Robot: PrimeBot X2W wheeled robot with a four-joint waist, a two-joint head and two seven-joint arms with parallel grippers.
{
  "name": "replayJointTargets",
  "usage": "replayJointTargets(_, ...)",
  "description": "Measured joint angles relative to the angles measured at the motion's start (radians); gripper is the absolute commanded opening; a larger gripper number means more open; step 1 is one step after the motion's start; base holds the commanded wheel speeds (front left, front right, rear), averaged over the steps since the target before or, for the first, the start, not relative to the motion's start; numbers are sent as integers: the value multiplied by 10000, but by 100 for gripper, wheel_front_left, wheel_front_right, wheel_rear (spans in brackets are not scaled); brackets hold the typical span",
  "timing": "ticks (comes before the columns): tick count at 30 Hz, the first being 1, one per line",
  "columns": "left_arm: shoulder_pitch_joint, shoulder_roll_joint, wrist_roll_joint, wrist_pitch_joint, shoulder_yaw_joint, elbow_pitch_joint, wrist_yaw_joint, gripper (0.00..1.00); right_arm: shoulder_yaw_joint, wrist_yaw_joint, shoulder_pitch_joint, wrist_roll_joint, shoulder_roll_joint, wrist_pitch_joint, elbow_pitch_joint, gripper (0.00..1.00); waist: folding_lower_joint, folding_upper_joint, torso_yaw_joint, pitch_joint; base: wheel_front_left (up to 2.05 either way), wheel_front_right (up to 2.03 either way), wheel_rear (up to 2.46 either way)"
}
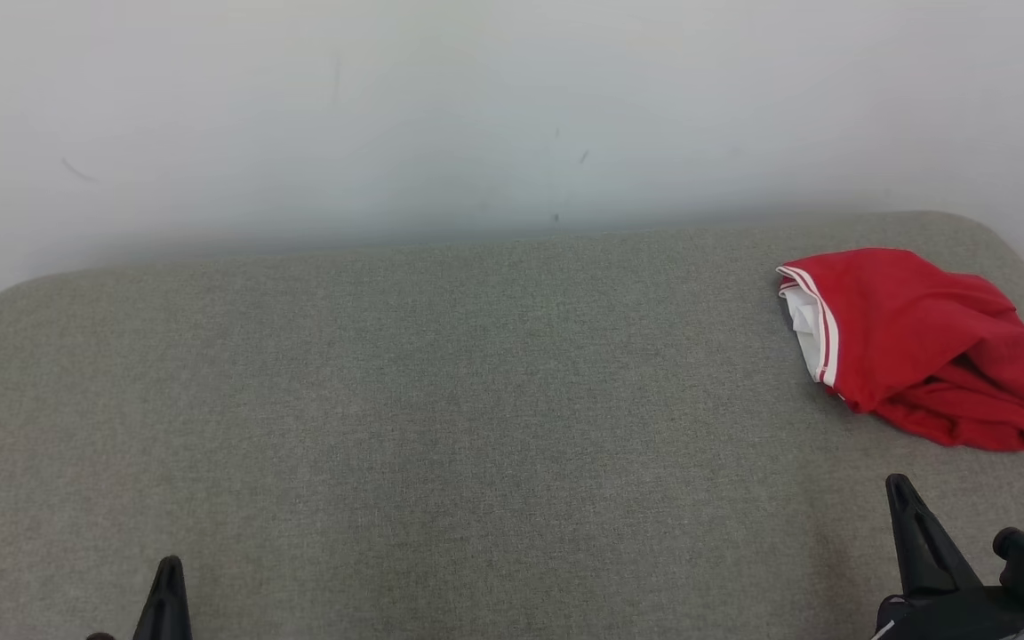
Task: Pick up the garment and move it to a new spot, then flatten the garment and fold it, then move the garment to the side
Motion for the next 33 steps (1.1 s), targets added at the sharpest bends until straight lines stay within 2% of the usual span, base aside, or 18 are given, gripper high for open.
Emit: replayJointTargets(33, -473, -318, -4834, 1200, 711, 569, -744, 0, -1223, 752, -377, 3404, 1045, 1287, 460, 0, 0, 0, 58, 82, 0, 0, 0)
